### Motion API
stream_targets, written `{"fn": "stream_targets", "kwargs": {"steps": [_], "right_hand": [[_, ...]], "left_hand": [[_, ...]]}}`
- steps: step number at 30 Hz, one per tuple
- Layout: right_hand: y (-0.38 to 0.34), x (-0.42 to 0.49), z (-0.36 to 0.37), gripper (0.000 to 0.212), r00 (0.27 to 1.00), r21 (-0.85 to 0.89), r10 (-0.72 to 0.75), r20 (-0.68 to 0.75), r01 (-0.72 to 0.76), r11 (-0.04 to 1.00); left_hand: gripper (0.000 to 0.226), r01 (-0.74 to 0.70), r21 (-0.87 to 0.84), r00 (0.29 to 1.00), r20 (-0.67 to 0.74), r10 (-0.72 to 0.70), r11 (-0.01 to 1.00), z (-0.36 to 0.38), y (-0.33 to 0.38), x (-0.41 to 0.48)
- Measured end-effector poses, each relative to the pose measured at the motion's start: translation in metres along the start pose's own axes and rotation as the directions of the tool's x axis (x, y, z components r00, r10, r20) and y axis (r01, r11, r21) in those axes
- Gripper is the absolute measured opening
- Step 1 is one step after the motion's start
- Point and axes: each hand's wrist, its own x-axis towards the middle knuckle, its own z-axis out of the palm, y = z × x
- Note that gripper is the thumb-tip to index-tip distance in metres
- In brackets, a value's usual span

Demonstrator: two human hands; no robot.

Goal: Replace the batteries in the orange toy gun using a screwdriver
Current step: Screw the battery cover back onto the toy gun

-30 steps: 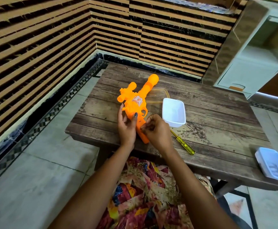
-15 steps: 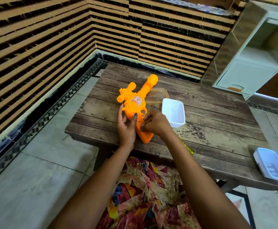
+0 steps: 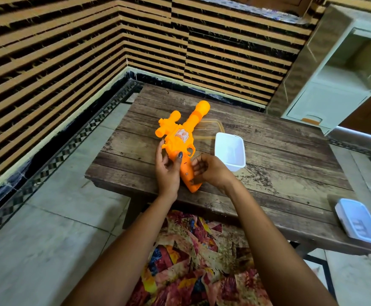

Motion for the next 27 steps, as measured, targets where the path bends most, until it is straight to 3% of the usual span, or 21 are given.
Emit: {"fn": "stream_targets", "kwargs": {"steps": [4,8,18,21,23,25,27], "right_hand": [[0.014,-0.004,0.008,0.05,0.995,0.153,-0.015,-0.099,0.03,0.988],[0.021,-0.012,0.018,0.044,0.97,0.168,-0.105,-0.219,0.143,0.975],[0.035,-0.027,0.031,0.04,0.897,0.029,-0.288,-0.334,0.315,0.949],[0.042,-0.036,0.019,0.022,0.866,-0.114,-0.278,-0.416,0.253,0.961],[0.055,-0.047,0.005,0.012,0.764,-0.244,-0.29,-0.576,0.178,0.953],[0.07,-0.058,-0.01,0.014,0.679,-0.333,-0.247,-0.692,0.004,0.943],[0.084,-0.066,-0.023,0.025,0.684,-0.364,-0.128,-0.719,-0.213,0.907]], "left_hand": [[0.071,0.054,-0.03,0.989,0.137,-0.049,0.998,-0.008,-0.001,0.004],[0.093,0.163,0.006,0.922,0.356,-0.154,0.987,-0.021,0.003,0.008],[0.1,0.192,-0.007,0.919,0.354,-0.177,0.981,-0.024,0.007,0.004],[0.097,0.182,-0.002,0.924,0.343,-0.171,0.983,-0.022,0.008,0.003],[0.087,0.191,-0.019,0.922,0.345,-0.173,0.981,-0.021,0.007,0.003],[0.076,0.202,-0.044,0.924,0.339,-0.176,0.978,-0.02,0.008,0.003],[0.073,0.193,-0.038,0.928,0.332,-0.17,0.98,-0.019,0.006,0.002]]}}
